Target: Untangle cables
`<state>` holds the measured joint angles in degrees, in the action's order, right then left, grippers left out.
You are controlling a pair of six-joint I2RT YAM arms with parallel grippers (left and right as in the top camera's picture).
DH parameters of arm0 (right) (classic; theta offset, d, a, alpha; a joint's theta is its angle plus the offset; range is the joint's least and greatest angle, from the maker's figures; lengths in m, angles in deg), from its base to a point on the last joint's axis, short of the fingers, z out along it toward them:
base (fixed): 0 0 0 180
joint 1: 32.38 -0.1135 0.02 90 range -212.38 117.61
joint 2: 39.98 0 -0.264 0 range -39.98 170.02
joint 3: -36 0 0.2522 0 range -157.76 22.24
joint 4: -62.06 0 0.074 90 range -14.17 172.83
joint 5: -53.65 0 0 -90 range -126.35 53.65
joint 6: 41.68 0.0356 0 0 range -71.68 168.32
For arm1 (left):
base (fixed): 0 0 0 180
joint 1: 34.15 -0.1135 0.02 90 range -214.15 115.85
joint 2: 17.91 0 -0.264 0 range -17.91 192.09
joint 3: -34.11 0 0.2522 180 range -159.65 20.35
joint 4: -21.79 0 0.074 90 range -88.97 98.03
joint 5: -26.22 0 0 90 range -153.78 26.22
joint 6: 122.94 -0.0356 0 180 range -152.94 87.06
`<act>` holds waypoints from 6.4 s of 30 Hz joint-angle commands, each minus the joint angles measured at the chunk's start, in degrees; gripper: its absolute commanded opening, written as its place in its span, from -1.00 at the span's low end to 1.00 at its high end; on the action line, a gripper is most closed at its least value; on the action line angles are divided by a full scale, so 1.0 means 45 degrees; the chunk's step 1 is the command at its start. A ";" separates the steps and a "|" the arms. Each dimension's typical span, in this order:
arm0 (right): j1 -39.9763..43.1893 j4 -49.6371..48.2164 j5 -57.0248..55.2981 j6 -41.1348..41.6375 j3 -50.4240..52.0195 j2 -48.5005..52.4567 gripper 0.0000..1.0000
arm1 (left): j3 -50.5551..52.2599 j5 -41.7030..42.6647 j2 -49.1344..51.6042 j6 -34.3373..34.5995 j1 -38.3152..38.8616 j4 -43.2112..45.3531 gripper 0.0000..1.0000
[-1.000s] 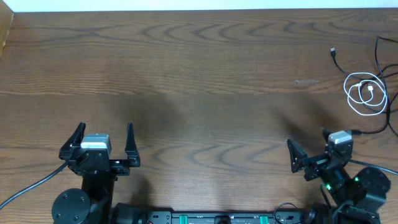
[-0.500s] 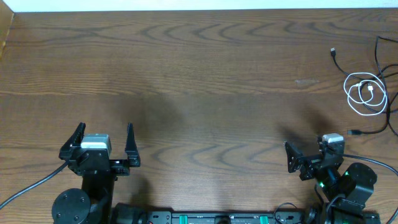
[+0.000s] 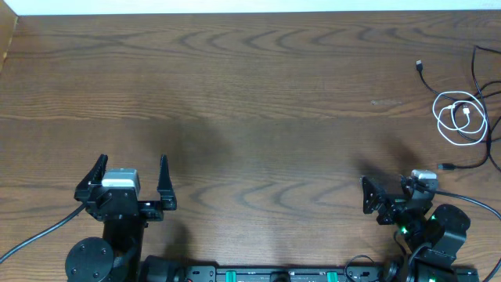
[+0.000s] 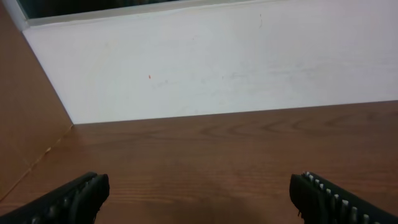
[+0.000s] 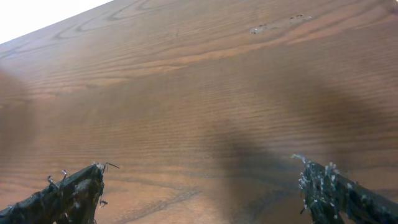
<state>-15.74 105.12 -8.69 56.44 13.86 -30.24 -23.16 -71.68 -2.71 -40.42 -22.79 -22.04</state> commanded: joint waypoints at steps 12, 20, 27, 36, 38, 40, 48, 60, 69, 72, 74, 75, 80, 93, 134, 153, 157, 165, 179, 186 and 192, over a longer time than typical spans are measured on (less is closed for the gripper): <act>-0.0763 -0.0015 -0.0223 0.0282 0.0053 0.0019 0.99 | 0.0000 -0.0165 -0.0102 0.0019 -0.0034 0.0019 0.96; -0.2006 -0.0049 -0.0223 0.0282 0.0058 -0.0092 0.99 | 0.0000 -0.0165 -0.0102 0.0019 -0.0034 0.0019 0.96; -0.2055 -0.0039 -0.0257 0.0282 0.0058 -0.0782 0.99 | 0.0000 -0.0165 -0.0102 0.0019 -0.0034 0.0019 0.96; -0.2443 -0.0083 -0.0267 0.0282 0.0068 -0.2098 0.98 | 0.0000 -0.0160 -0.0102 0.0019 -0.0034 0.0024 0.96; -0.2458 -0.0083 -0.0272 0.0277 0.0068 -0.2093 0.99 | 0.0000 -0.0160 -0.0102 0.0019 -0.0034 0.0024 0.96; -0.2458 -0.0078 -0.0267 0.0277 0.0068 -0.2093 0.99 | 0.0000 -0.0160 -0.0102 0.0019 -0.0034 0.0029 0.96; -0.2458 -0.0078 -0.0267 0.0282 0.0068 -0.2093 0.99 | 0.0000 -0.0155 -0.0102 0.0019 -0.0034 0.0019 0.96; -0.2458 -0.0078 -0.0267 0.0282 0.0068 -0.2093 0.99 | 0.0000 0.0777 -0.0102 0.0029 -0.0034 0.0019 0.96; -0.2458 -0.0078 -0.0267 0.0282 0.0068 -0.2093 0.98 | 0.0024 0.1078 -0.0083 -0.0083 -0.0034 -0.0107 0.96; -0.2458 -0.0078 -0.0267 0.0282 0.0068 -0.2093 0.99 | 0.0253 0.2098 -0.0029 -0.0189 -0.0034 0.0709 0.96; -0.2458 -0.0078 -0.0267 0.0282 0.0068 -0.2093 0.99 | 0.0588 0.2987 0.0053 -0.0476 -0.0029 0.1564 0.96; -0.2458 -0.0078 -0.0267 0.0282 0.0068 -0.2093 0.98 | 0.0840 0.3410 0.0107 -0.0515 -0.0034 0.2079 0.96; -0.2458 -0.0078 -0.0267 0.0282 0.0068 -0.2093 0.99 | 0.2705 0.5241 0.0471 -0.0505 -0.0034 0.5207 0.96; -0.2458 -0.0078 -0.0267 0.0277 0.0068 -0.2093 0.98 | 0.8592 0.6426 -0.0092 -0.0073 -0.0034 1.3634 0.96; -0.2458 -0.0078 -0.0267 0.0282 0.0068 -0.2093 0.98 | 0.9612 0.3798 -0.3220 -0.0078 -0.2176 0.5931 0.96; -0.2458 -0.0078 -0.0267 0.0282 0.0068 -0.2093 0.99 | 0.9612 0.3798 -0.3220 -0.0073 -0.2176 0.5931 0.96; -0.2458 -0.0078 -0.0267 0.0282 0.0068 -0.2093 0.98 | 0.9612 0.3798 -0.3220 -0.0073 -0.2176 0.5931 0.96; -0.2458 -0.0078 -0.0267 0.0282 0.0068 -0.2093 0.98 | 0.9612 0.3798 -0.3220 -0.0073 -0.2176 0.5931 0.95; -0.2458 -0.0078 -0.0267 0.0282 0.0068 -0.2093 0.99 | 0.9612 0.3798 -0.3220 -0.0073 -0.2176 0.5931 0.96; -0.2458 -0.0078 -0.0267 0.0282 0.0068 -0.2093 0.98 | 0.9612 0.3798 -0.3220 -0.0073 -0.2176 0.5931 0.96; -0.2458 -0.0078 -0.0267 0.0282 0.0068 -0.2093 0.99 | 0.9612 0.3798 -0.3220 -0.0073 -0.2176 0.5931 0.96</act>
<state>-26.32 104.69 -9.63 57.09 14.03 -39.35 18.98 -54.09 -17.26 -41.69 -32.23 6.53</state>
